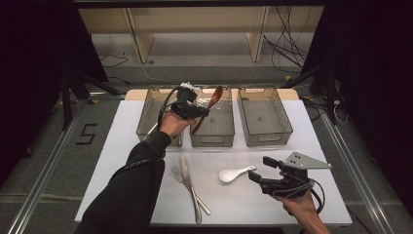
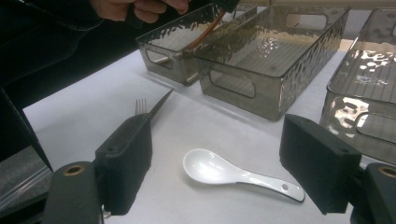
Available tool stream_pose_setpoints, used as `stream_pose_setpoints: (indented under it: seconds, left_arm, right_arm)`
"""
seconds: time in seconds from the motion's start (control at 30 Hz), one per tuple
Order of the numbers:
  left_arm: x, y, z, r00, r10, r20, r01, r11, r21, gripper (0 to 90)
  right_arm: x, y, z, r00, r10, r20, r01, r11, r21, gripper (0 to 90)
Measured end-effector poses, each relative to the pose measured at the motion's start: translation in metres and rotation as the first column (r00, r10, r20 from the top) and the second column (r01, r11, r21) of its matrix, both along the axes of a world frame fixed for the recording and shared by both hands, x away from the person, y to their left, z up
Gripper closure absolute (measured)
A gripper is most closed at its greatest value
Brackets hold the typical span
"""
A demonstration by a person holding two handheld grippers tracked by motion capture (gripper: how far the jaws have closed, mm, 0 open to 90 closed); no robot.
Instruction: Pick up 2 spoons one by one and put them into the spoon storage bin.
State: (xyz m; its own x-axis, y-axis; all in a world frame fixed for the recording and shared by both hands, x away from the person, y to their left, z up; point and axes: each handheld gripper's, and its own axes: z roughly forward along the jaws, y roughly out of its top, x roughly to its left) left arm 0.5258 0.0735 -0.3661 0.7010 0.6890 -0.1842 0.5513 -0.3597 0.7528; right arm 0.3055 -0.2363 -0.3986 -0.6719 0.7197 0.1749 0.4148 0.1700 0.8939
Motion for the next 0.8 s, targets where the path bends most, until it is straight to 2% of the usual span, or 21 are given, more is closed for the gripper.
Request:
stream_pose_setpoints:
  seconds: [0.33, 0.47, 0.8]
  left_arm:
    - [0.01, -0.005, -0.006, 0.9995, 0.03, -0.005, -0.03, 0.9994, 0.018, 80.6]
    - [0.014, -0.005, -0.01, 0.9989, 0.046, -0.014, -0.046, 0.9989, 0.01, 80.6]
    - [0.018, -0.01, -0.017, 0.9975, 0.064, -0.029, -0.064, 0.9976, 0.026, 80.3]
  right_arm:
    - [0.0, 0.0, 0.0, 1.0, 0.001, -0.001, -0.001, 1.0, 0.001, 26.4]
    - [0.0, 0.0, 0.0, 1.0, 0.002, 0.002, -0.002, 1.0, 0.001, 26.4]
    - [-0.001, 0.0, 0.0, 1.0, 0.004, 0.003, -0.004, 1.0, 0.001, 26.5]
